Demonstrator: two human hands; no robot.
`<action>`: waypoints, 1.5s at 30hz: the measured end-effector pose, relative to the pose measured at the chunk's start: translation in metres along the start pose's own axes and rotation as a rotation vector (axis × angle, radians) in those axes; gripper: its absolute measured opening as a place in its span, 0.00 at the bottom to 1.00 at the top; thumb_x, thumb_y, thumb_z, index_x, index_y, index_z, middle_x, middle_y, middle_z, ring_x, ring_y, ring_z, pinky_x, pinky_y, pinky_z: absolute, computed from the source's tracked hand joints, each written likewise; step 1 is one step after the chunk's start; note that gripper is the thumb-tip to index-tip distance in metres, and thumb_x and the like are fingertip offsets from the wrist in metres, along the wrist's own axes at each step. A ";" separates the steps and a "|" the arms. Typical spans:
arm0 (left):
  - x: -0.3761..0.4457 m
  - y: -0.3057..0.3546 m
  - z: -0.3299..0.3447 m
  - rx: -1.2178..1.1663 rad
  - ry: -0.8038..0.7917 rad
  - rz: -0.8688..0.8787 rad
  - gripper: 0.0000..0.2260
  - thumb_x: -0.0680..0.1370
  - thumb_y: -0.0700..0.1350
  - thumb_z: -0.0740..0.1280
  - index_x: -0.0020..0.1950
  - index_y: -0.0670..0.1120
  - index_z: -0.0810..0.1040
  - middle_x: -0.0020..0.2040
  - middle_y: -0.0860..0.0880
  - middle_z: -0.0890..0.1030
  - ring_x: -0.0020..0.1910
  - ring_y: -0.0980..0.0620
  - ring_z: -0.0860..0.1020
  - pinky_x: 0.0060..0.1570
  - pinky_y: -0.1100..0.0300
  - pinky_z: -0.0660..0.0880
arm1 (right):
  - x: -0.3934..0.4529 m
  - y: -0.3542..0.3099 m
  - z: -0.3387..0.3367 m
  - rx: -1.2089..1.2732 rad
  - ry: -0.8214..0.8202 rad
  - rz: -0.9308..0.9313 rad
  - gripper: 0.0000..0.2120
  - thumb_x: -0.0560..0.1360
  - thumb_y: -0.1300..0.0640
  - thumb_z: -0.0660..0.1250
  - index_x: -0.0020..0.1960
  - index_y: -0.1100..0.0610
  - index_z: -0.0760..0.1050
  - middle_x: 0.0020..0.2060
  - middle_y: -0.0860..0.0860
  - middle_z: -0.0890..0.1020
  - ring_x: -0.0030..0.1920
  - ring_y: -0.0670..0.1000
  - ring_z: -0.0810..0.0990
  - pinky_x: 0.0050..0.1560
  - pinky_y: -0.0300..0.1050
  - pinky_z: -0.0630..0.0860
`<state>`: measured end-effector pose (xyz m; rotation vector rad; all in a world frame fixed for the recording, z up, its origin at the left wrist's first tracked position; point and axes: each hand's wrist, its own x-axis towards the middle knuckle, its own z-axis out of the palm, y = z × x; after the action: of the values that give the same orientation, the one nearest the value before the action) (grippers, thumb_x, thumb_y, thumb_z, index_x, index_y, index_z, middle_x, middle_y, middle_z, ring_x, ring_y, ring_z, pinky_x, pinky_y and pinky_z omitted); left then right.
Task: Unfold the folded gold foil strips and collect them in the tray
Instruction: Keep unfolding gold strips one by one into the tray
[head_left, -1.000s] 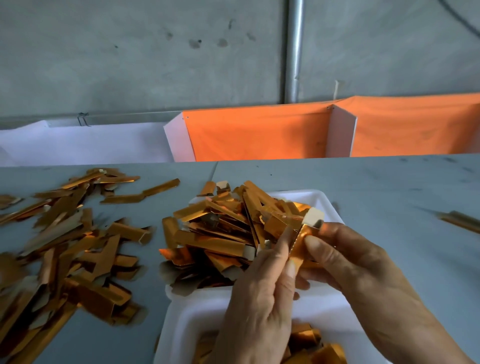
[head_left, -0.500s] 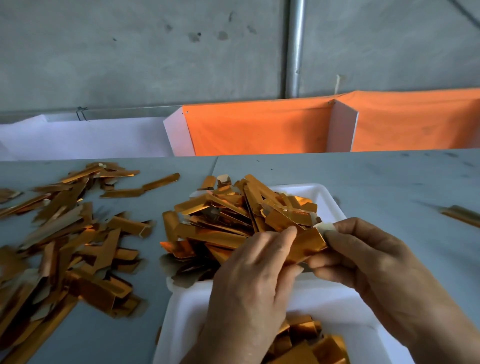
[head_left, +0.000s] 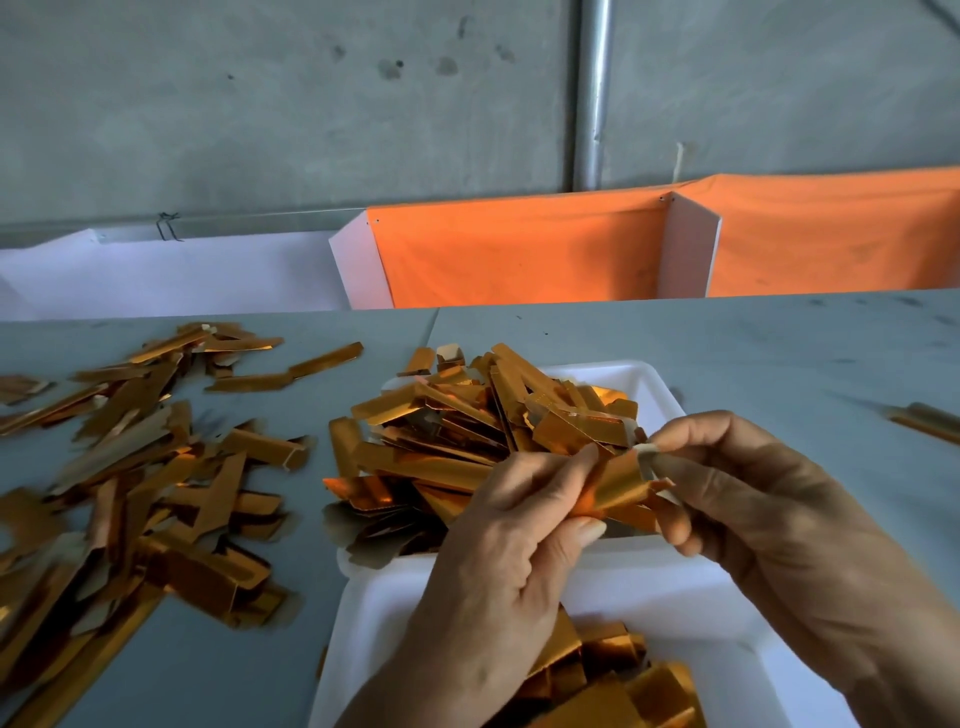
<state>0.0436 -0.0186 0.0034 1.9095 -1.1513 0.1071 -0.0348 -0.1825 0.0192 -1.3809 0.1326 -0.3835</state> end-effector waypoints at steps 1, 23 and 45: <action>0.000 0.000 0.000 -0.002 -0.010 -0.003 0.21 0.78 0.55 0.56 0.71 0.57 0.67 0.58 0.62 0.70 0.57 0.59 0.71 0.51 0.74 0.68 | 0.000 0.000 0.000 -0.028 0.005 -0.015 0.25 0.53 0.41 0.81 0.43 0.55 0.81 0.35 0.54 0.81 0.28 0.49 0.77 0.29 0.37 0.74; -0.004 -0.007 -0.005 0.005 -0.034 0.025 0.19 0.77 0.50 0.61 0.68 0.61 0.70 0.61 0.64 0.70 0.65 0.57 0.69 0.61 0.66 0.68 | -0.005 -0.004 0.001 -0.182 -0.128 -0.072 0.04 0.69 0.58 0.74 0.39 0.53 0.79 0.28 0.54 0.78 0.28 0.50 0.77 0.31 0.37 0.75; -0.004 -0.011 -0.005 0.052 0.009 0.068 0.19 0.76 0.54 0.60 0.67 0.56 0.73 0.60 0.61 0.73 0.62 0.51 0.73 0.60 0.54 0.73 | 0.001 0.004 -0.007 0.156 -0.253 0.185 0.13 0.62 0.56 0.79 0.44 0.57 0.81 0.29 0.55 0.78 0.26 0.50 0.77 0.28 0.38 0.76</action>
<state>0.0513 -0.0100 -0.0025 1.9142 -1.2182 0.1839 -0.0357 -0.1884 0.0143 -1.2403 0.0207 -0.0613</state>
